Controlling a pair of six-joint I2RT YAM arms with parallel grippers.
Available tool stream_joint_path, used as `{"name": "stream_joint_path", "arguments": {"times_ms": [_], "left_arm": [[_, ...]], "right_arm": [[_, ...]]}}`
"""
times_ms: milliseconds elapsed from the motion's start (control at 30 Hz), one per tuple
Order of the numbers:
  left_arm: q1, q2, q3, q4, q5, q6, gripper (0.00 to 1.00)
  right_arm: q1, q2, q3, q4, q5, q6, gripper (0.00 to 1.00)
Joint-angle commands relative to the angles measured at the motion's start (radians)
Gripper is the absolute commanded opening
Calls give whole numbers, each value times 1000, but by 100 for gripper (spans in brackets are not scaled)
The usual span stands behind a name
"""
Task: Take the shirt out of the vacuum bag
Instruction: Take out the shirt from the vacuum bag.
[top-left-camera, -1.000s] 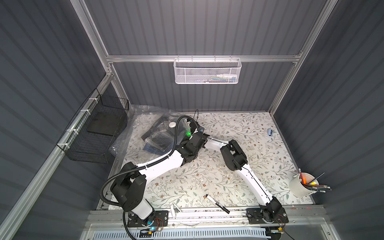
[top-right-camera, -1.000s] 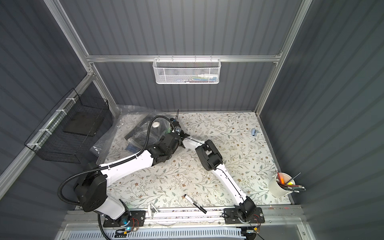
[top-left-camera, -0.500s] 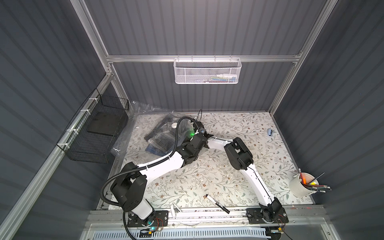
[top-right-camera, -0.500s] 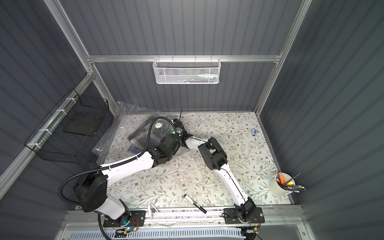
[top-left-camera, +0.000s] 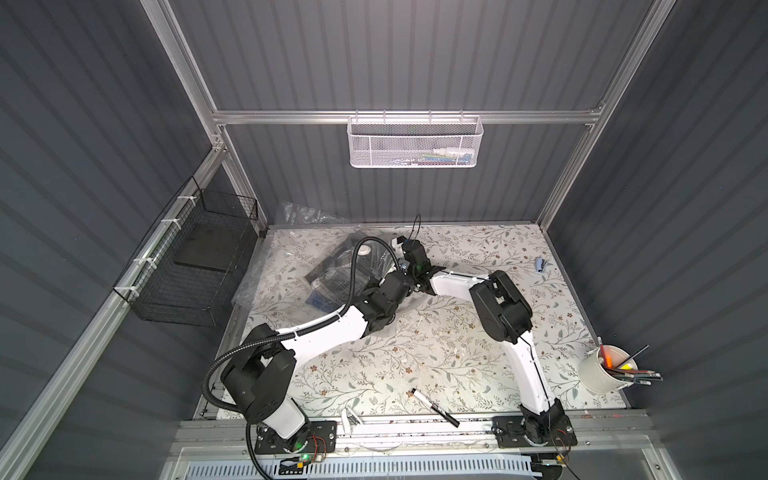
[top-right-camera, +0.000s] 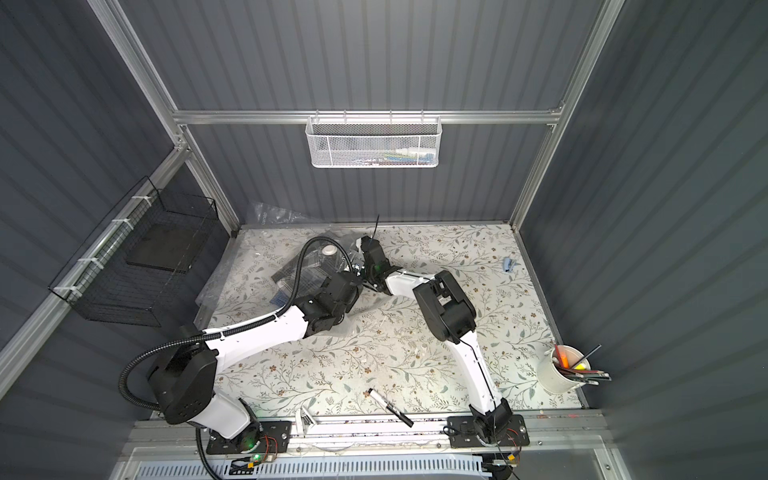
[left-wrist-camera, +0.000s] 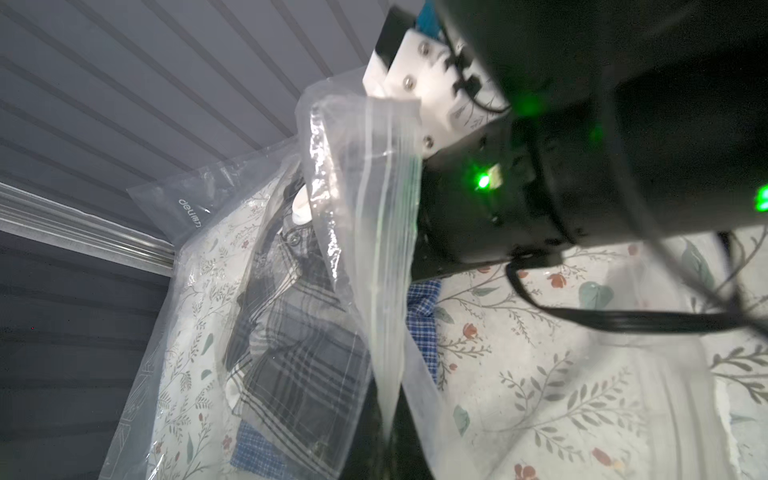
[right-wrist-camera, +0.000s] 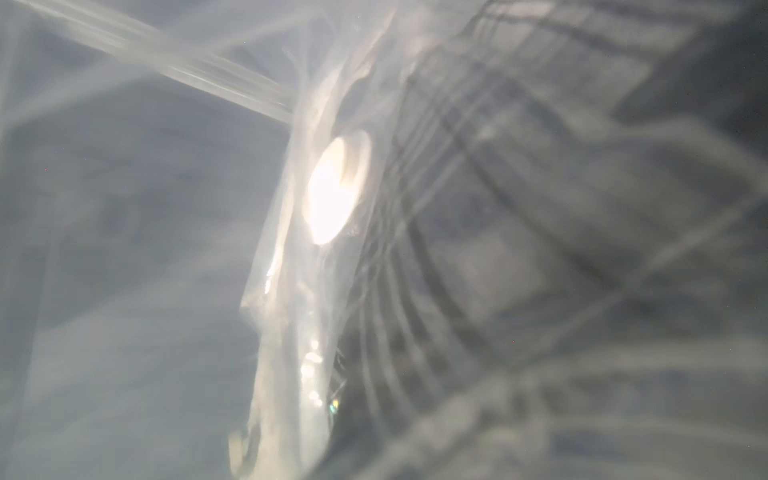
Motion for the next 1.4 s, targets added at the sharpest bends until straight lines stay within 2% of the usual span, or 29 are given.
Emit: {"name": "stream_joint_path", "arguments": {"times_ms": [0,100,267,300,333,367,400,433,500,600,767,867,933,1000,1067,1200,1367], "left_arm": [[14,15,-12,3,13,-28,0],[16,20,-7,13,17,-22,0],[27,10,-19,12,41,-25,0],[29,10,-20,14,49,-28,5],[32,11,-14,14,60,-30,21],[33,10,-7,12,69,-30,49],[34,7,0,8,75,-30,65],[35,0,9,7,78,-28,78],[47,-27,12,5,92,-27,91],[113,-97,1,0,155,-52,95],[311,-174,-46,-9,249,-64,98],[475,-152,-44,-31,369,-119,89],[525,-132,-42,-21,411,-136,86],[547,-106,-20,-23,449,-141,86],[549,-91,2,-19,514,-137,91],[550,-101,33,-36,540,-132,99],[556,-160,61,-83,566,-101,99]], "right_arm": [[-13,-83,-36,-61,12,-76,0],[-27,-83,-50,-105,12,-80,0],[-60,-130,-150,-78,2,-62,0],[-62,-137,-157,-84,6,-70,0],[-64,-140,-162,-88,4,-75,0],[-67,-143,-166,-88,2,-78,0],[-69,-141,-167,-88,0,-78,0],[-71,-139,-168,-87,-7,-73,0],[-74,-135,-166,-74,-20,-57,0],[-76,-129,-157,-59,-33,-40,0],[-79,-123,-132,-74,-40,-44,0],[-84,-127,-132,-77,-48,-44,0],[-86,-134,-136,-77,-50,-44,0],[-87,-139,-139,-76,-51,-44,0],[-88,-139,-141,-75,-52,-48,0],[-93,-130,-146,-66,-56,-46,0],[-99,-109,-143,-46,-79,-21,0]]}}
